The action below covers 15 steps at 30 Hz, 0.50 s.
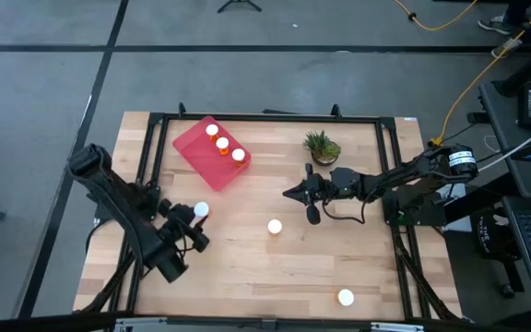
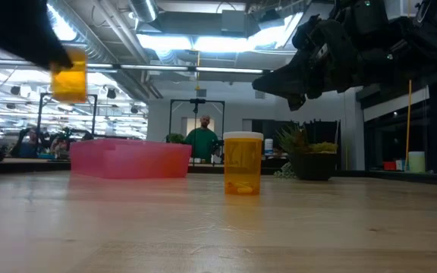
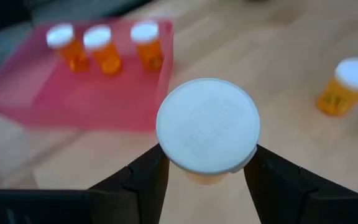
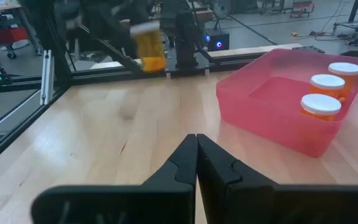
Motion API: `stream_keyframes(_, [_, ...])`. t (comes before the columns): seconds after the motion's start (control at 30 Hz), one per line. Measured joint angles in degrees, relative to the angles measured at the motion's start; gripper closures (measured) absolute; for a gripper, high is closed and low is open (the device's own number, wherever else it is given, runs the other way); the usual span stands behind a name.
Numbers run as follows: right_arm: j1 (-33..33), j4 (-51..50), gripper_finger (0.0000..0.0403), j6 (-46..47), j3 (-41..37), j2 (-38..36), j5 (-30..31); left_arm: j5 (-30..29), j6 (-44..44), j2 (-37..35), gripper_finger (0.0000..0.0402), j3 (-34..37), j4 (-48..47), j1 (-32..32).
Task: Pick and place pill bottles into a basket
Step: Put the top orange pill bottle into the red container
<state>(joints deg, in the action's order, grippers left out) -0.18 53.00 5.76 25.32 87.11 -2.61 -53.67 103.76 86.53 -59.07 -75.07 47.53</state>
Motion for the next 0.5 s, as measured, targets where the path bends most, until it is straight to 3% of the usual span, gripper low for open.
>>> stream_keyframes(0.17, [0.00, -0.01, 0.0392, -0.07, -0.02, 0.00, 0.00, -3.24, -8.53, -5.58, 0.0212, 0.00, 0.03, -2.83])
stream_keyframes(0.5, [0.00, -0.05, 0.0392, -0.22, -0.02, 0.02, 0.00, -3.36, -22.94, -11.22, 0.0212, 0.00, 0.11, -11.96])
